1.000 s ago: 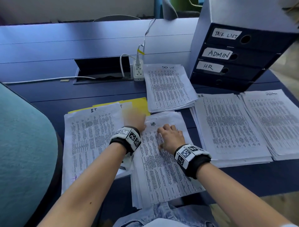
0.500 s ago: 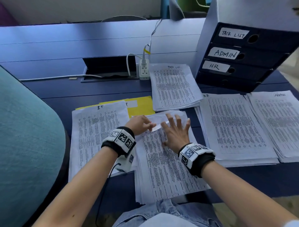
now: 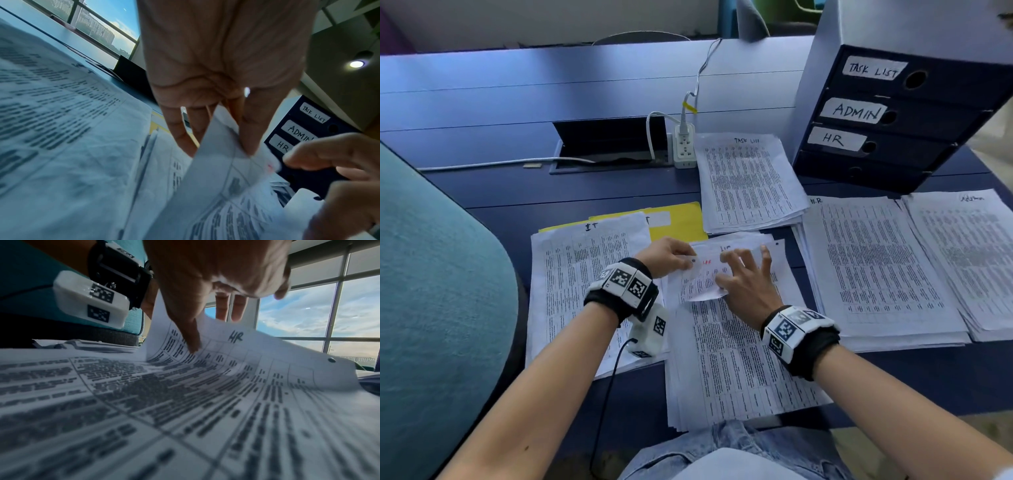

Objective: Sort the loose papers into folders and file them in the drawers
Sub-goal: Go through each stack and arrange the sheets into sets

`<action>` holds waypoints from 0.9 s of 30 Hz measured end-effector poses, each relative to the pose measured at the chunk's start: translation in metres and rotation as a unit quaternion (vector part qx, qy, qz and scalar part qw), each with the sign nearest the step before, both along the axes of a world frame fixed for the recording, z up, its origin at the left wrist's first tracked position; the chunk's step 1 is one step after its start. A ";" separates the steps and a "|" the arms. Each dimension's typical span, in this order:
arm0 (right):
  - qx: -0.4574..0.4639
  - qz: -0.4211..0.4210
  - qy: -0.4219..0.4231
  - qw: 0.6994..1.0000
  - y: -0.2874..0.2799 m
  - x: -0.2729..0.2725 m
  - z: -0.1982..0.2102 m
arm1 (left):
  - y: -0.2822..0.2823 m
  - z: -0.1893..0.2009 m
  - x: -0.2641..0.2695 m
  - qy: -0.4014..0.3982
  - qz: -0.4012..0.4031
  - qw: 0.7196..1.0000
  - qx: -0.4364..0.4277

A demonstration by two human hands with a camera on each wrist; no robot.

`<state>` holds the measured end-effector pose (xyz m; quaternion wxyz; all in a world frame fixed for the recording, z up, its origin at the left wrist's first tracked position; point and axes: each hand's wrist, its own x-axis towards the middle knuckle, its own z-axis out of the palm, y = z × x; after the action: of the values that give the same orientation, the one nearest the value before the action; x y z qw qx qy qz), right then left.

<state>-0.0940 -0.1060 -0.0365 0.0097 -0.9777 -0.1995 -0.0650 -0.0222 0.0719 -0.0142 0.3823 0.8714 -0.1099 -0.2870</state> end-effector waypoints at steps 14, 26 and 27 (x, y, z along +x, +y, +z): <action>0.064 0.054 0.034 0.996 0.007 -0.008 -0.007 | -0.008 -0.026 0.008 -0.082 0.011 0.972 0.220; 0.038 0.028 0.178 0.983 0.008 -0.008 -0.009 | -0.012 -0.033 -0.005 -0.193 -0.055 0.932 0.303; 0.037 0.029 0.180 0.983 0.008 -0.008 -0.009 | -0.014 -0.033 -0.007 -0.203 -0.065 0.924 0.316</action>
<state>-0.1016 -0.0979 -0.0451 0.0831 -0.9662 -0.2204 0.1048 -0.0292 0.0583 -0.0469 0.0370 0.9775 -0.1456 -0.1481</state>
